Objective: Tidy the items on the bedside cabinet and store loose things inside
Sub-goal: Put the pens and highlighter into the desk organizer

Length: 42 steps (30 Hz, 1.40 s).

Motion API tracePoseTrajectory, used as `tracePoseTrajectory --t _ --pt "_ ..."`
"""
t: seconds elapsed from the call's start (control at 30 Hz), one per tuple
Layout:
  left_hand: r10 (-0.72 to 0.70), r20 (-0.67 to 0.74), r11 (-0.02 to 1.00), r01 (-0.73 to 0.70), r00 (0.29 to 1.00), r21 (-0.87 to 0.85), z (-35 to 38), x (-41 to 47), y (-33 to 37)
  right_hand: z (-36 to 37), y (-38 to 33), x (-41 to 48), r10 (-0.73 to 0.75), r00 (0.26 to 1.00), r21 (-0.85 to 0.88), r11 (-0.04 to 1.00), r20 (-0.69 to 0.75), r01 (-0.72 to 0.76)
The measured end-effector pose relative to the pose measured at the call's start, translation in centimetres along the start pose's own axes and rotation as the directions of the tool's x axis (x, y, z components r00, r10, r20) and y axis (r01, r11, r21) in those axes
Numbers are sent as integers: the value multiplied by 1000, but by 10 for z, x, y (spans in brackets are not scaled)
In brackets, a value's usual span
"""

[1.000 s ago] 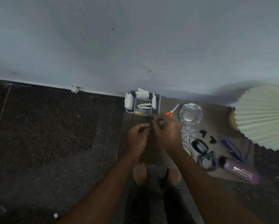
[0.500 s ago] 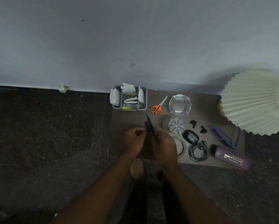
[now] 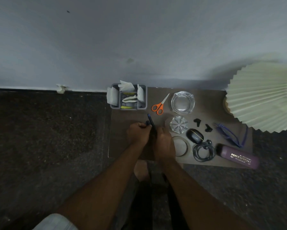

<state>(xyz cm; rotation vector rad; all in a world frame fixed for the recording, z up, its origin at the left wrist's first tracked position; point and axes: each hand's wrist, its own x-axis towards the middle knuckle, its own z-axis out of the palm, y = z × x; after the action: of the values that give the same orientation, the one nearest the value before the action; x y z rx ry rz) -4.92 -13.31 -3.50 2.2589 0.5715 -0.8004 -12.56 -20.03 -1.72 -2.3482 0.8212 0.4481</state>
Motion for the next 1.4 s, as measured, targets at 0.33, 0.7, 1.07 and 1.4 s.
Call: tracePoseTrajectory --t 0.33,0.7,1.07,1.4 --pt "-55 -15 998 55 998 -9 5 4 6 2 1 15 -1 1000 -31 1000 30 2" --pt "-68 -61 998 69 996 10 1 15 -1 5 -4 29 -10 999 -55 998 49 13" --pt "-99 135 933 139 986 -331 -10 17 -15 1 -10 30 -85 995 62 995 57 82" --pt "-82 330 513 324 940 -795 -55 7 -10 -13 -14 5 -140 990 369 920 -12 134"
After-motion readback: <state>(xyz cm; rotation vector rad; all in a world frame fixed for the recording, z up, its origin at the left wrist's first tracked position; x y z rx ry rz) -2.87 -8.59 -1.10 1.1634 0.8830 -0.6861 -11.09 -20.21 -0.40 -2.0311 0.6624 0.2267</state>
